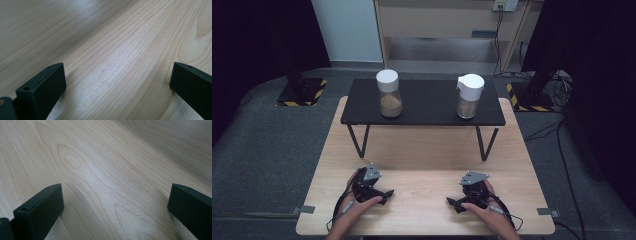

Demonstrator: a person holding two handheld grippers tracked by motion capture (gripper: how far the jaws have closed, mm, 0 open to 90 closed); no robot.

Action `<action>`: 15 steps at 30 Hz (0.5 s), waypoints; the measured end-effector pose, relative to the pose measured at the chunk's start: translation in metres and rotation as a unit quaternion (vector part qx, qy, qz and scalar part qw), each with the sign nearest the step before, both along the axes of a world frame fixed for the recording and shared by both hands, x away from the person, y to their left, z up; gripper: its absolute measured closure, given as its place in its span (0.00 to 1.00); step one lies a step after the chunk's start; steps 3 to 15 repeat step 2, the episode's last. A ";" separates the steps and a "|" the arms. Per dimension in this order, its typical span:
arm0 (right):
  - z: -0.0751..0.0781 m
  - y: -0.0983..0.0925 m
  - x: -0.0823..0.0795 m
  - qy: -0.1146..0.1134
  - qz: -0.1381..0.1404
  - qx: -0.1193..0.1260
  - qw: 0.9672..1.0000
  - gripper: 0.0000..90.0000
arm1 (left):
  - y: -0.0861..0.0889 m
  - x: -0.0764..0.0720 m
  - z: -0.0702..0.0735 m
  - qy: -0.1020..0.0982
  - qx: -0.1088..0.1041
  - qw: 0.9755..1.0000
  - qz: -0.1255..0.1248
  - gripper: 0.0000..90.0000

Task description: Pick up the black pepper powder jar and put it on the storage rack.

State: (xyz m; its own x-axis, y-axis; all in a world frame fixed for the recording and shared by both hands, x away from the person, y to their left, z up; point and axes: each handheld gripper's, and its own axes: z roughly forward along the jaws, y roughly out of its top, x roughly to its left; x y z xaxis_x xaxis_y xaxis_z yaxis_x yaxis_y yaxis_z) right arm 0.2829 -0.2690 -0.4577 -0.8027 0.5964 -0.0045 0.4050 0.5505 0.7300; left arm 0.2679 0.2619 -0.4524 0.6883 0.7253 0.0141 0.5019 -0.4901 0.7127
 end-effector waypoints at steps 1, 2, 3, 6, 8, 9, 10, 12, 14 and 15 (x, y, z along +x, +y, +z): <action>0.000 0.000 0.000 0.000 0.000 0.000 1.000 0.01 | 0.000 0.000 0.000 0.000 0.000 1.000 0.000 0.00; 0.000 0.000 0.000 0.000 0.000 0.000 1.000 0.01 | 0.000 0.000 0.000 0.000 0.000 1.000 0.000 0.00; 0.000 0.000 0.000 0.000 0.000 0.000 1.000 0.01 | 0.000 0.000 0.000 0.000 0.000 1.000 0.000 0.00; 0.000 0.000 0.000 0.000 0.000 0.000 1.000 0.01 | 0.000 0.000 0.000 0.000 0.000 1.000 0.000 0.00; 0.000 0.000 0.000 0.000 0.000 0.000 1.000 0.01 | 0.000 0.000 0.000 0.000 0.000 1.000 0.000 0.00; 0.000 0.000 0.000 0.000 0.000 0.000 1.000 0.01 | 0.000 0.000 0.000 0.000 0.000 1.000 0.000 0.00; 0.000 0.000 0.000 0.000 0.000 0.000 1.000 0.01 | 0.000 0.000 0.000 0.000 0.000 1.000 0.000 0.00; 0.000 0.000 0.000 0.000 0.000 0.000 1.000 0.01 | 0.000 0.000 0.000 0.000 0.000 1.000 0.000 0.00; 0.000 0.000 0.000 0.000 0.000 0.000 1.000 0.01 | 0.000 0.000 0.000 0.000 0.000 1.000 0.000 0.00; 0.000 0.000 0.000 0.000 0.000 0.000 1.000 0.01 | 0.000 0.000 0.000 0.000 0.000 1.000 0.000 0.00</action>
